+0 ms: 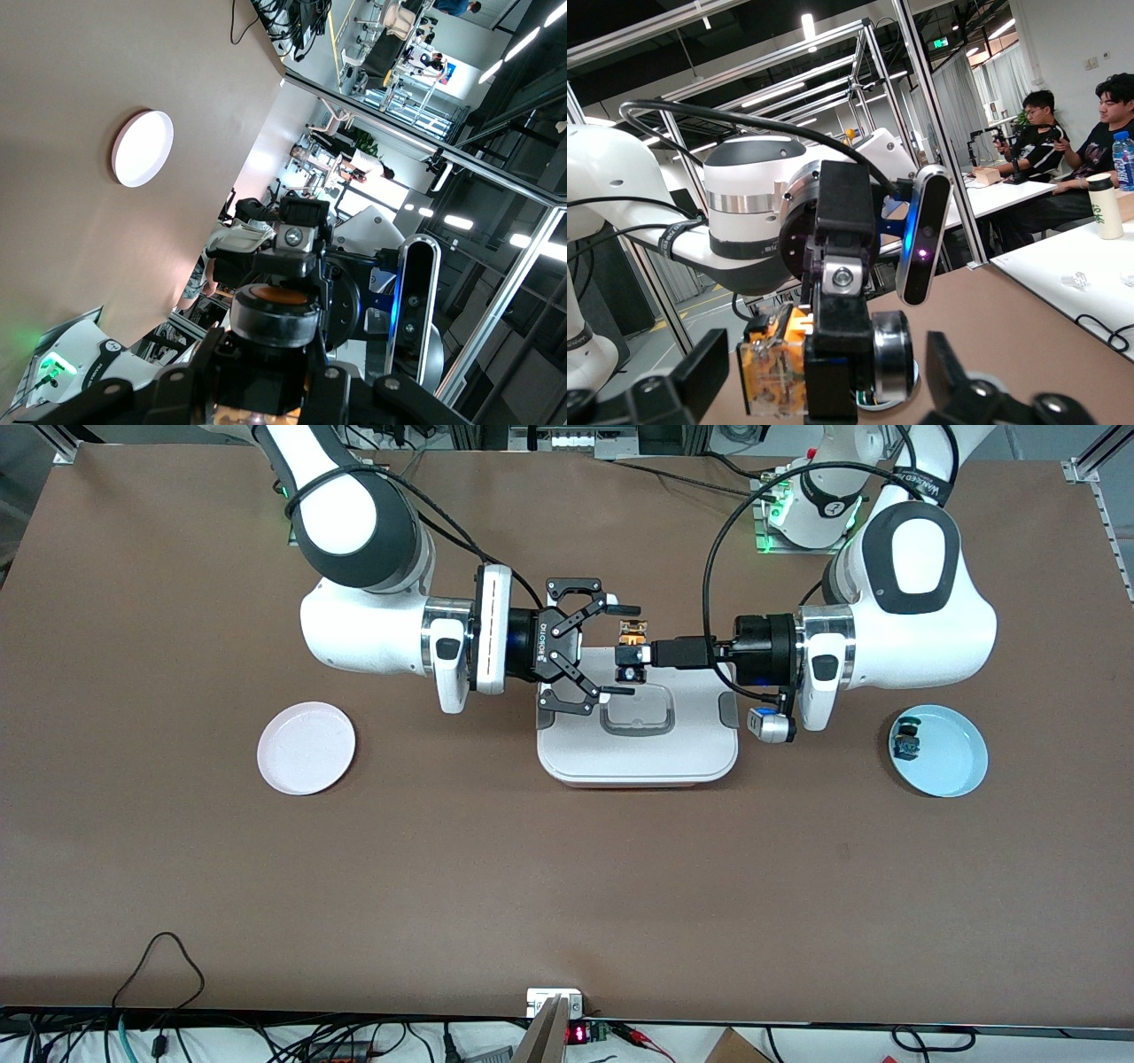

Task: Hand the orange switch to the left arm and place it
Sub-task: 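Carry the switch to the blue plate while the right gripper withdraws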

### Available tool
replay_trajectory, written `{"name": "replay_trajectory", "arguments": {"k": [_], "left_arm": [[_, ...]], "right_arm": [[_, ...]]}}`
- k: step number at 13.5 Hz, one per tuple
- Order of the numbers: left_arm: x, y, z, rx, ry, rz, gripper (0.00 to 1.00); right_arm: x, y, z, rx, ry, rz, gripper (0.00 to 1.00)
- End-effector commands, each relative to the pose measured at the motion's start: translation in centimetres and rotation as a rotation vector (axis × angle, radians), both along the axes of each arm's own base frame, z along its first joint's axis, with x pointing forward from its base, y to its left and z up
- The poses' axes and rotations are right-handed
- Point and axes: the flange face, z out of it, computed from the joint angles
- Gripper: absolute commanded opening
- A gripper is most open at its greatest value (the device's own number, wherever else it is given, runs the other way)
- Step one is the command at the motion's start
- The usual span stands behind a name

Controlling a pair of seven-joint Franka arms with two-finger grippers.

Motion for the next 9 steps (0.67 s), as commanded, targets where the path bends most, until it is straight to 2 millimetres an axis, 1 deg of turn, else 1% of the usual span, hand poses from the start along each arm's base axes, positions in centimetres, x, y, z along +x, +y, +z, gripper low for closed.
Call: {"name": "replay_trajectory", "arguments": {"k": [1,3,4,5,6,7,8,9], "left_arm": [[0.1,1.6,0.7,-0.024,-0.022,-0.032,0.00],[0.2,4.1,0.5,0.065,-0.055,-0.097,0.00],[0.2,6.0,0.3,0.117,-0.066,-0.135,0.00],[0.1,7.9,0.3,0.163,-0.071,-0.168,0.00],[-0.1,10.4,-0.1,0.221,-0.068,-0.206,0.00],[-0.1,13.4,-0.4,0.287,-0.060,-0.236,0.00],[-0.2,15.6,-0.2,0.327,-0.053,-0.265,0.00],[-0.8,17.4,-0.4,0.390,-0.035,-0.315,0.00]], "right_arm": [[0.0,0.0,1.0,0.023,0.012,-0.007,1.00],[0.2,-0.5,1.3,0.023,0.006,-0.010,1.00],[0.3,-0.9,1.4,0.021,0.001,-0.012,1.00],[0.6,-1.8,1.5,0.019,-0.003,-0.010,1.00],[1.0,-2.6,1.3,0.023,0.000,0.002,1.00],[1.4,-3.7,1.4,0.028,-0.003,0.015,1.00],[1.8,-4.9,0.9,0.021,-0.004,0.034,1.00],[2.2,-6.2,0.6,0.006,-0.010,0.050,1.00]]}}
